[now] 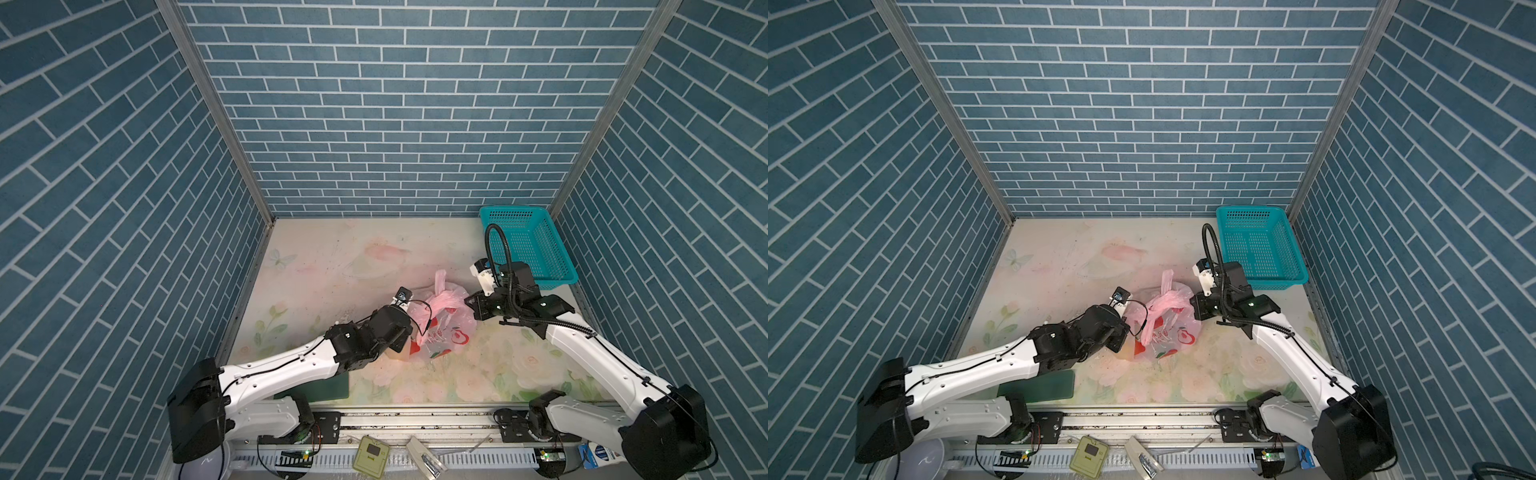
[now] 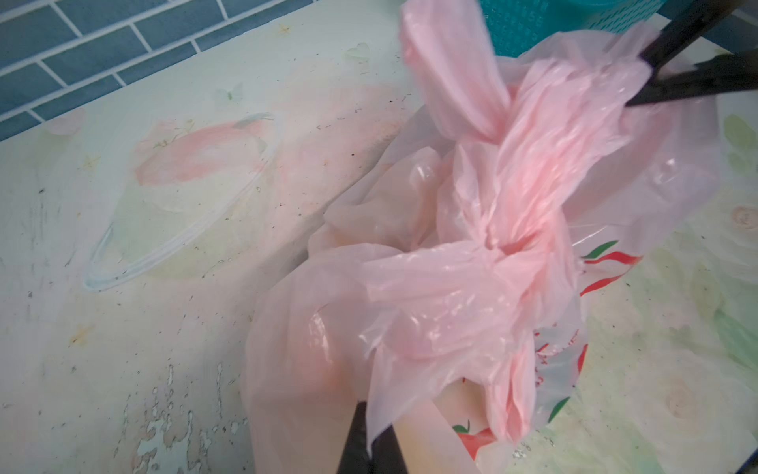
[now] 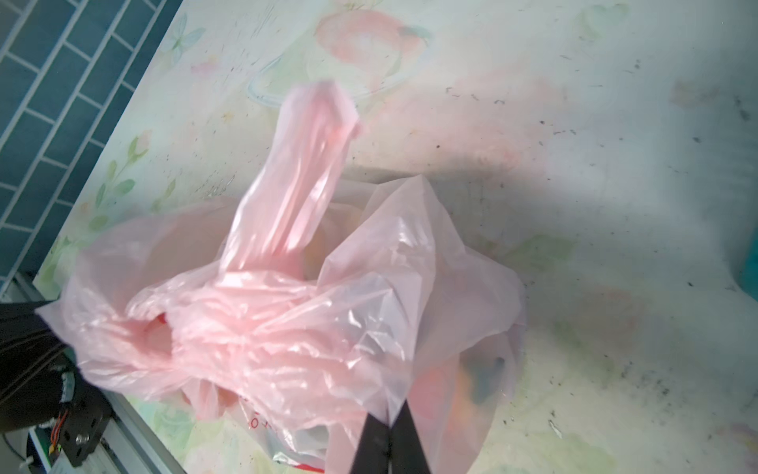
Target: Untie the knot of the plastic bag and take out the fruit
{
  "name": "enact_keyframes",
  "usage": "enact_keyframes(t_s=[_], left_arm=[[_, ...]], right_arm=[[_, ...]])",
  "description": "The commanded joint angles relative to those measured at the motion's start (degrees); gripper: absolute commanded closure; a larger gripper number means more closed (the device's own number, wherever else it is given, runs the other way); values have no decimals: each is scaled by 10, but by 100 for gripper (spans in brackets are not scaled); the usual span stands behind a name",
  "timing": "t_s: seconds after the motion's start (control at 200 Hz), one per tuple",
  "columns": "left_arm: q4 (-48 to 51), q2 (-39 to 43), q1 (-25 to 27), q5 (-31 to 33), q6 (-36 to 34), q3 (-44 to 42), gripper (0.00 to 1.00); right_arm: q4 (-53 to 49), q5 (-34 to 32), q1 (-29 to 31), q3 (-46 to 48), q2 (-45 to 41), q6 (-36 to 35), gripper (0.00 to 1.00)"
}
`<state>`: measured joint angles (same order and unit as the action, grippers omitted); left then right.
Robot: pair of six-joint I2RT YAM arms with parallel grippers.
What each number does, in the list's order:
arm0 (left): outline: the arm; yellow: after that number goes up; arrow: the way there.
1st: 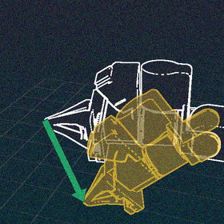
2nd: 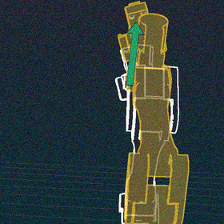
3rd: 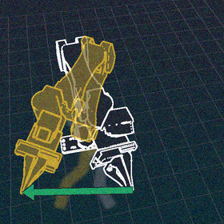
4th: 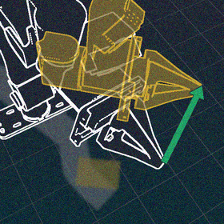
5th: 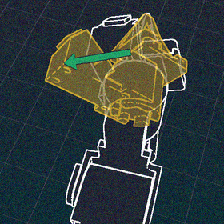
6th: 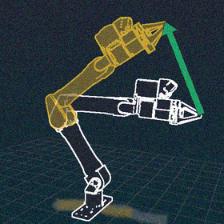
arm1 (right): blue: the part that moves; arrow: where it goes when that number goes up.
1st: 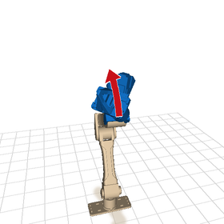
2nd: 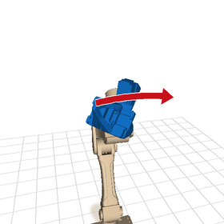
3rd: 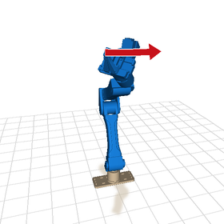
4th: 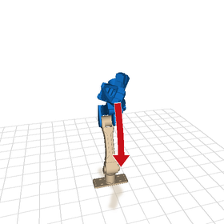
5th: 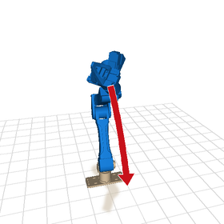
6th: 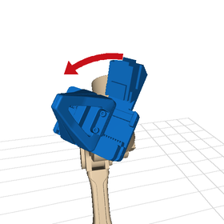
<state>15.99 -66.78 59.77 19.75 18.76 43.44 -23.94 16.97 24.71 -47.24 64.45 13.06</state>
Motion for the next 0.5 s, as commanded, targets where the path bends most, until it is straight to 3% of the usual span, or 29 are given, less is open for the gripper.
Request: enact_keyframes(t_s=[0.0, 0.405, 0.455, 0.49], left_arm=[[19, 32, -8, 38, 20, -23, 100], [23, 52, -27, 19, -1, -37, 100], [29, 39, -27, 4, -13, -11, 85], [36, 31, -24, 0, -20, 3, 66]], right_arm=[[0, -41, -29, 20, -21, 38, 100], [-28, -66, -62, 6, -1, 72, 100], [-29, -60, -63, 2, 0, 71, 100], [-31, -58, -62, 0, 1, 70, 100]])
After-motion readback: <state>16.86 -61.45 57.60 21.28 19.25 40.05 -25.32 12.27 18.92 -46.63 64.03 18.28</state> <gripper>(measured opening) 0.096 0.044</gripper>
